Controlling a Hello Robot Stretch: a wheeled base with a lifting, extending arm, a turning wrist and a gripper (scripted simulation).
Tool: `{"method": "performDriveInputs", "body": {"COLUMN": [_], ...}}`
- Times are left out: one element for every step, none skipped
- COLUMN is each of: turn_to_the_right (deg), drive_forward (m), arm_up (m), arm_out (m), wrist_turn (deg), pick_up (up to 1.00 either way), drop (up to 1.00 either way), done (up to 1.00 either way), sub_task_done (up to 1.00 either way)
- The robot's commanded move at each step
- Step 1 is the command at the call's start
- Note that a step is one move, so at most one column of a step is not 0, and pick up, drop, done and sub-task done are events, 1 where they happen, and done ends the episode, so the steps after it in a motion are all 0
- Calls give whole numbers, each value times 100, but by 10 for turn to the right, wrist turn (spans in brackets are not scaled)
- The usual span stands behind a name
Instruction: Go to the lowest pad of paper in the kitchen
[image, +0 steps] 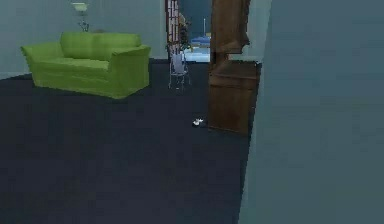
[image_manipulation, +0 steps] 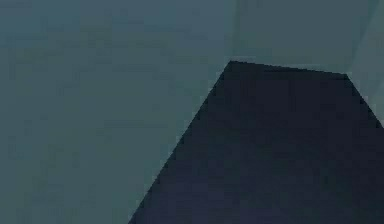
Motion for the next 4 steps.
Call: {"method": "performDriveInputs", "body": {"turn_to_the_right": [-450, -60, 0, 0], "drive_forward": [0, 0, 100, 100], "arm_up": [0, 0, 0, 0], "arm_out": [0, 0, 0, 0], "wrist_turn": [0, 0, 0, 0], "pick_up": [0, 0, 0, 0], "drop": [0, 0, 0, 0], "done": [0, 0, 0, 0], "sub_task_done": [0, 0, 0, 0]}}
